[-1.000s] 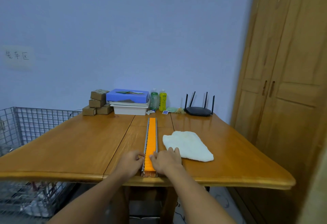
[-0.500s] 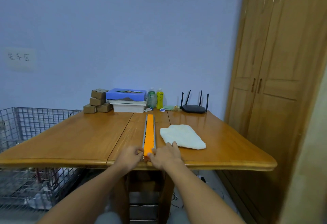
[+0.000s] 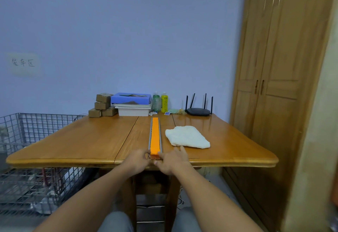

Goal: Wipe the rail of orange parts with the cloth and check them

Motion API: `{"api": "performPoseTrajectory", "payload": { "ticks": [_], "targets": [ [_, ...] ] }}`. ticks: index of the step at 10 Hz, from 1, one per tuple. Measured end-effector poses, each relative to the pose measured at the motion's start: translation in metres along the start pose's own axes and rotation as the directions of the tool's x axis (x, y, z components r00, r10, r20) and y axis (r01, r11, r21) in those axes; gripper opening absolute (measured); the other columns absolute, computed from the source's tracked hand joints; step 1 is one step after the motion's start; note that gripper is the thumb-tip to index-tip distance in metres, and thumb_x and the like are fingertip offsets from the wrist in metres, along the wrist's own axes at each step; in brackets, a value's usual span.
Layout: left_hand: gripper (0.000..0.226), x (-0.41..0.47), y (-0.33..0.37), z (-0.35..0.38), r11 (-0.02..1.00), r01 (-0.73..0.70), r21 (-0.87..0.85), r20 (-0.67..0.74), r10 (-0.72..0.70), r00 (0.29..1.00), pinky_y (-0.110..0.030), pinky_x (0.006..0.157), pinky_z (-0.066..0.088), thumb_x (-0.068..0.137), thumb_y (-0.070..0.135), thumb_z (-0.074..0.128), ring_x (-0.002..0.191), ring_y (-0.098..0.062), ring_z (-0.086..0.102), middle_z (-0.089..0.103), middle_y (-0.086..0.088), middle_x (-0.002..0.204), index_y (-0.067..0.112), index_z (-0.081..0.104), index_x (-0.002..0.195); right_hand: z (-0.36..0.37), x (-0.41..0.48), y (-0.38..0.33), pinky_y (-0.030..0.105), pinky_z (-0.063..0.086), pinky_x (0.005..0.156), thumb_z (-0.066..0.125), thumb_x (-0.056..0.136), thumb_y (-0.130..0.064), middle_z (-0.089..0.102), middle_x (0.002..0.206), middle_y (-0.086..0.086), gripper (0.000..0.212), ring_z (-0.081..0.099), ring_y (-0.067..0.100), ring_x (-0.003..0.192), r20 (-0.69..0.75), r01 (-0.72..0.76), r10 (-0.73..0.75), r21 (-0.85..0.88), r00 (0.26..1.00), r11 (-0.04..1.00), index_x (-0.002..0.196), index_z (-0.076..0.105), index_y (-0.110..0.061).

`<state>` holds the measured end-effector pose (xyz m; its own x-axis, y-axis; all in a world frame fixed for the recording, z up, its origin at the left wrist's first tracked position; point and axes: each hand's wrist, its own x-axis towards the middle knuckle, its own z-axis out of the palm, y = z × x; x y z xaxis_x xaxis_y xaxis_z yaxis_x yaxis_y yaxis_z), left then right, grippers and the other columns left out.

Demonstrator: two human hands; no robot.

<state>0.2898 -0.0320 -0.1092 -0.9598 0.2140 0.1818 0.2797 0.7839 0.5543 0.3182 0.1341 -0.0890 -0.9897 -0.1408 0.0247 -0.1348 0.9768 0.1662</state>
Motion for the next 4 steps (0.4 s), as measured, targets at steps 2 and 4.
{"api": "performPoseTrajectory", "payload": {
  "ticks": [2,4],
  "targets": [
    [0.040,0.004,0.002,-0.005,0.998,-0.011,0.057,0.016,0.010,1.000,-0.024,0.073,0.048,0.098,0.032,0.062,0.092,-0.013,0.059,0.061,0.003,0.107,0.021,0.060,0.136,-0.007,-0.003,0.004,0.054,0.013,0.118,0.022,0.098,-0.072,0.054,0.147,0.008,0.067,0.038,0.034,0.141,-0.003,0.013,-0.012,0.052,1.000,0.999,0.153,0.036,-0.037],
    [0.030,0.014,0.014,-0.025,0.985,0.012,0.169,-0.095,0.004,0.996,-0.026,0.074,0.051,0.101,0.031,0.056,0.094,-0.013,0.059,0.069,-0.003,0.117,0.017,0.067,0.125,-0.023,0.010,0.009,0.047,0.040,0.099,0.031,0.101,-0.062,0.061,0.134,0.011,0.060,0.051,0.031,0.125,-0.173,-0.023,0.048,0.140,0.984,0.990,0.140,0.056,-0.024]
  ]
}}
